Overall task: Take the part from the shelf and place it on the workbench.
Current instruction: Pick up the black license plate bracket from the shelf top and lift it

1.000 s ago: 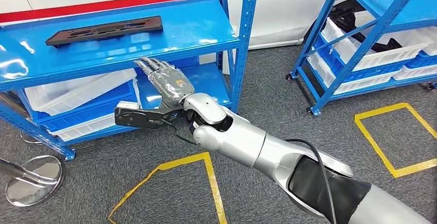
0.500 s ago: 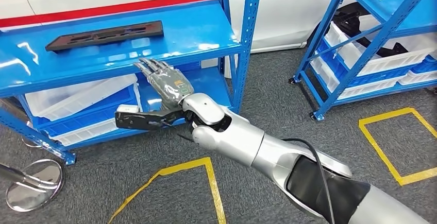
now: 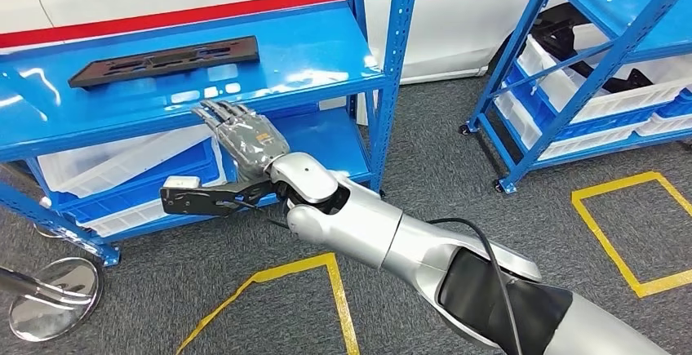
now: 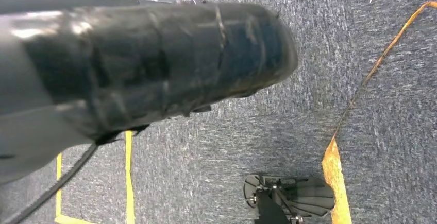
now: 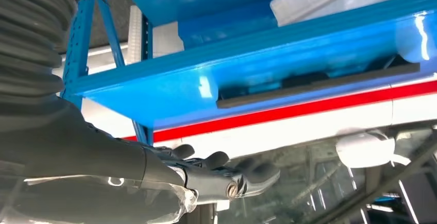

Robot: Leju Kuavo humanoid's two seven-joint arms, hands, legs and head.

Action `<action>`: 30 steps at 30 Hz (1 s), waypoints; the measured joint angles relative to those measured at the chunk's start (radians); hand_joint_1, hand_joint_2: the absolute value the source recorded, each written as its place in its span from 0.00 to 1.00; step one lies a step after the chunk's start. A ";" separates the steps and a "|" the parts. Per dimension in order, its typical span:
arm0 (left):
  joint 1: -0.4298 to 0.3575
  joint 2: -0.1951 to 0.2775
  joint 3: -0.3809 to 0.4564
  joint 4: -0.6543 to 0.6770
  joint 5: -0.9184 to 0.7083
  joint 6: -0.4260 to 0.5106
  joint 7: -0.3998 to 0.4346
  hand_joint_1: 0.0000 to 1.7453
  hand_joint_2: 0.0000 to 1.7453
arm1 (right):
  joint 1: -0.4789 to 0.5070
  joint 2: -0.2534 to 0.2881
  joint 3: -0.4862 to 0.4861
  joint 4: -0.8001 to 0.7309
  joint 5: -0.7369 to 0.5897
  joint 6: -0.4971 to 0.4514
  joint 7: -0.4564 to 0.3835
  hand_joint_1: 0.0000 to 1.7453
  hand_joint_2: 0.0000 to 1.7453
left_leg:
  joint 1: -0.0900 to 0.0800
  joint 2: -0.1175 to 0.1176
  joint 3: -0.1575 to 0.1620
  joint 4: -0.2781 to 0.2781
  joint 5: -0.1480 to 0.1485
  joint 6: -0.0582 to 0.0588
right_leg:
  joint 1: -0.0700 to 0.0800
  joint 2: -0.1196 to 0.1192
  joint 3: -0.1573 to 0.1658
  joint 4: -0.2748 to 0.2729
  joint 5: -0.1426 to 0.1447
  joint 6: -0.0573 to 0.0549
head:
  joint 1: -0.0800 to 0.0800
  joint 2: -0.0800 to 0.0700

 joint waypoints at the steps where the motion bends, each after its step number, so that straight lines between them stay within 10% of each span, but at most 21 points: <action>1: 0.002 0.000 0.000 0.000 -0.001 -0.001 0.000 0.00 0.00 | -0.001 0.002 0.000 0.003 0.006 -0.001 -0.004 0.00 1.00 | 0.003 0.000 0.007 -0.006 -0.001 0.005 | 0.001 -0.001 0.000 0.004 -0.005 0.005 | 0.001 0.000; 6: 0.000 -0.001 -0.002 0.000 -0.007 -0.006 -0.003 0.00 0.00 | -0.006 0.026 0.001 0.031 0.039 -0.013 -0.029 0.00 1.00 | 0.010 0.003 0.038 -0.016 -0.017 0.028 | -0.006 -0.006 -0.138 0.255 -0.096 0.022 | 0.003 0.000; 8: 0.001 -0.001 -0.002 0.000 -0.008 -0.007 -0.004 0.00 0.00 | -0.006 0.037 0.002 0.049 0.042 -0.018 -0.040 0.00 1.00 | 0.010 0.001 0.053 -0.013 -0.030 0.027 | -0.011 -0.008 -0.168 0.278 -0.067 0.025 | 0.004 0.000; 12: 0.002 -0.003 -0.004 0.000 -0.010 -0.010 -0.003 0.00 0.00 | -0.018 0.068 0.003 0.080 0.046 -0.023 -0.059 0.00 1.00 | 0.008 -0.004 0.078 0.001 -0.067 0.009 | -0.013 -0.009 -0.076 0.052 0.056 0.019 | 0.002 0.000; 18: -0.003 -0.004 -0.012 0.000 -0.012 -0.013 -0.003 0.00 0.00 | -0.038 0.108 0.007 0.116 0.049 -0.023 -0.067 0.00 1.00 | 0.011 0.000 0.065 0.043 -0.103 -0.025 | -0.015 -0.003 -0.038 0.009 0.027 -0.009 | -0.002 0.000; 21: -0.004 -0.004 -0.016 0.000 -0.012 -0.015 -0.004 0.00 0.00 | -0.050 0.123 0.015 0.136 0.055 -0.020 -0.072 0.00 1.00 | 0.012 0.002 -0.047 0.224 -0.147 -0.034 | -0.015 -0.004 -0.013 0.005 0.006 -0.018 | -0.005 0.000; 23: 0.002 -0.004 -0.019 0.000 -0.014 -0.016 -0.005 0.00 0.00 | -0.050 0.128 0.025 0.153 0.072 -0.020 -0.075 0.00 1.00 | 0.012 0.003 -0.103 0.273 -0.122 -0.035 | -0.014 -0.003 0.011 0.005 -0.013 -0.018 | -0.005 0.000; 27: 0.007 -0.004 -0.020 0.000 -0.014 -0.018 -0.007 0.00 0.00 | -0.057 0.142 0.041 0.174 0.112 -0.025 -0.077 0.00 1.00 | 0.007 0.003 -0.051 0.065 0.032 -0.023 | -0.012 0.000 0.063 0.002 -0.055 -0.006 | -0.007 0.000; 30: 0.003 -0.004 -0.023 0.000 -0.017 -0.020 -0.012 0.00 0.00 | -0.062 0.153 0.056 0.191 0.126 -0.027 -0.082 0.00 1.00 | 0.000 0.004 -0.013 0.006 0.009 -0.003 | -0.008 0.002 0.078 -0.005 -0.064 0.010 | -0.010 0.000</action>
